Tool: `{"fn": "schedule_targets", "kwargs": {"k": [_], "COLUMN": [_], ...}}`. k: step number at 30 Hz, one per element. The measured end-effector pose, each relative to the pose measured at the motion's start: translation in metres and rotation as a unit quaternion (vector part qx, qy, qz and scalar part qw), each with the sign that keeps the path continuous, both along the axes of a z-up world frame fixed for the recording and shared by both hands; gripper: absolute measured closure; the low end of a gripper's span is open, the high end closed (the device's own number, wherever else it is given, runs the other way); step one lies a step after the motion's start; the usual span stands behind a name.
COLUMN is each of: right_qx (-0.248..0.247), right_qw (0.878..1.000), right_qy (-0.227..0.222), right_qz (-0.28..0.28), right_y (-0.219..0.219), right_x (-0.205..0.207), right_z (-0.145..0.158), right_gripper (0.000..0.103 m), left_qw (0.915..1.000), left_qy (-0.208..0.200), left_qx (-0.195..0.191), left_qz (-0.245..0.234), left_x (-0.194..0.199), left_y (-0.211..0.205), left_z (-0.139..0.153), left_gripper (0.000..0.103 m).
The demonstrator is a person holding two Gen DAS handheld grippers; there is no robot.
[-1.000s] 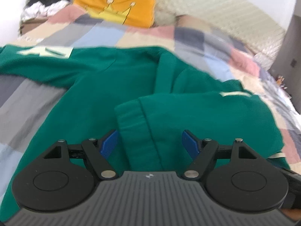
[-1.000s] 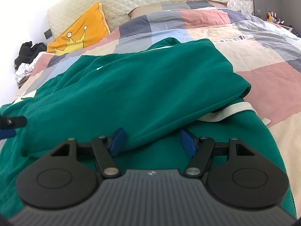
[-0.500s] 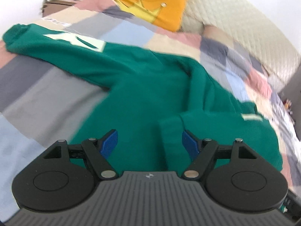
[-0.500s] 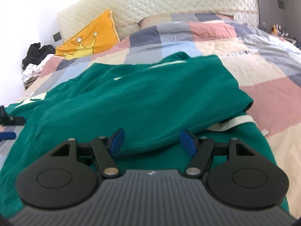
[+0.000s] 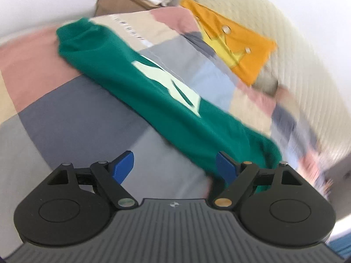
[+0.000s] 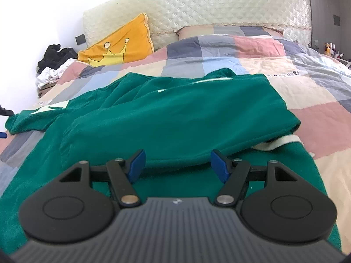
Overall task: Fold large clothes
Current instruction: 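Grasp the other green sleeve cuff with the left tool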
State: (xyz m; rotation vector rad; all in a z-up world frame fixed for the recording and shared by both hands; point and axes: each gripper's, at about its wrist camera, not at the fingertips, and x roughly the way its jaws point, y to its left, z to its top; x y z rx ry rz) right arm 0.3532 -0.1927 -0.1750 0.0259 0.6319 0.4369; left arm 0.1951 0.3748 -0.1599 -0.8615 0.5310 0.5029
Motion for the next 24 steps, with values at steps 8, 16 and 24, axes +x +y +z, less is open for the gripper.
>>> {"fn": "schedule_targets", "kwargs": {"k": [8, 16, 24], "right_qx": [-0.029, 0.011, -0.001], "right_qw": [1.0, 0.999, 0.999], "right_qy": [0.003, 0.018, 0.027], "right_qz": [-0.013, -0.044, -0.032], "right_y": [0.027, 0.055, 0.085], "right_x": [0.008, 0.031, 0.047], "right_z": [-0.009, -0.005, -0.025], "right_gripper": [0.036, 0.036, 0.031], "left_qw": [0.9869, 0.9709, 0.9745], "left_qy": [-0.072, -0.116, -0.05], "left_qx": [-0.114, -0.161, -0.139], "left_qz": [0.089, 0.134, 0.169], "left_x": [-0.02, 0.004, 0.043], "left_y": [0.13, 0.204, 0.239], "left_z": [-0.067, -0.102, -0.1], "left_gripper": [0.017, 0.017, 0.054]}}
